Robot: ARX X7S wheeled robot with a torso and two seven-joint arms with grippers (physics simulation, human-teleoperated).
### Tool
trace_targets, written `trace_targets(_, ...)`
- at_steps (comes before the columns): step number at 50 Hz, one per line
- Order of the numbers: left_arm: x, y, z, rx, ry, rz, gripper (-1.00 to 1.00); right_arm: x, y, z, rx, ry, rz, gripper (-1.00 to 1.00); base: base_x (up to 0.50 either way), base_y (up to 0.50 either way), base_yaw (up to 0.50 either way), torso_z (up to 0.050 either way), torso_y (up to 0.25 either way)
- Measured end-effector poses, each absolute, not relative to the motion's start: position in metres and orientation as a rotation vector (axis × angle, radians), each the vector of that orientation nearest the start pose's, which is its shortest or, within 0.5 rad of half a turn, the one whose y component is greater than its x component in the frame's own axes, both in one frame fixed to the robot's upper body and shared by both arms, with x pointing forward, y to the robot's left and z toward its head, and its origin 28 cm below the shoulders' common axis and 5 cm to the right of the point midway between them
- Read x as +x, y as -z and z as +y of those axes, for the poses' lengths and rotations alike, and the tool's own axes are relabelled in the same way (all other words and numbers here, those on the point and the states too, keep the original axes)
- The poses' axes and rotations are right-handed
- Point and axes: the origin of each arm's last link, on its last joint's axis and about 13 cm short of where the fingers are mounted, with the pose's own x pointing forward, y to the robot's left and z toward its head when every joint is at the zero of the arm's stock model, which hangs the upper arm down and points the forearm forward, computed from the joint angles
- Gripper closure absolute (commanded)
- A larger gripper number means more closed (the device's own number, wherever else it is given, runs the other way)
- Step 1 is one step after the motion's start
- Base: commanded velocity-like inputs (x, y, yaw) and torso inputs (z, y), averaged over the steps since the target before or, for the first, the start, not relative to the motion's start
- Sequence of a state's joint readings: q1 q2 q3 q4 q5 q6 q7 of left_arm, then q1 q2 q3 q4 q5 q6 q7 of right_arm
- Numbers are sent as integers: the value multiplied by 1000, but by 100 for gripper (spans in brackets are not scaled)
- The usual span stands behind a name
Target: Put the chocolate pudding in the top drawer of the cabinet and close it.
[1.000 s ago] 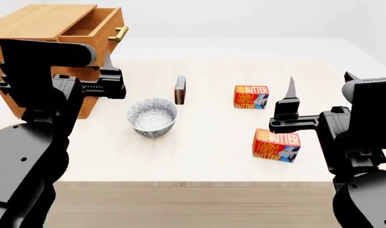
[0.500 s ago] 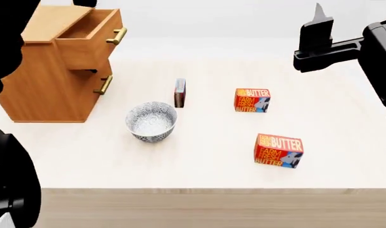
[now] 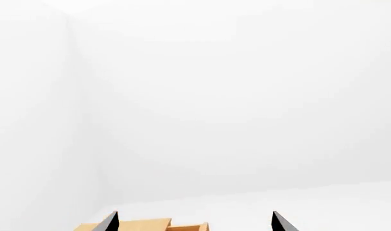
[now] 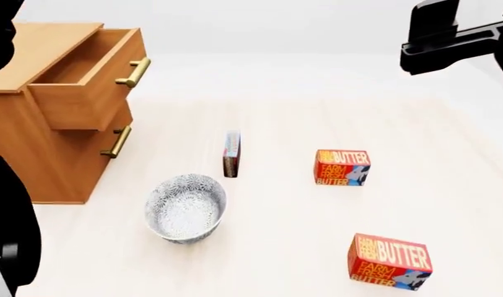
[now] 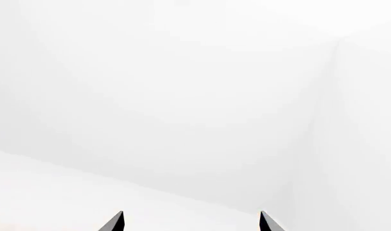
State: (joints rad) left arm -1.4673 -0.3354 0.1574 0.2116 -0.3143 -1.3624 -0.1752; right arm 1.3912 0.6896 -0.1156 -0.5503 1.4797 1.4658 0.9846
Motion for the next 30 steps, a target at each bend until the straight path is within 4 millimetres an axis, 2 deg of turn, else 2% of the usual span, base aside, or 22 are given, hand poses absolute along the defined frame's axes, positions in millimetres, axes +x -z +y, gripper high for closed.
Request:
trace_targets(27, 295, -394, 255, 197, -139, -264, -100, 208, -358, -152, -324, 107, -276, -100, 499, 0, 0, 0, 1)
trace_targets(30, 296, -394, 255, 196, -138, -260, -100, 208, -357, -153, -324, 110, -274, -100, 0, 0, 0, 0, 0)
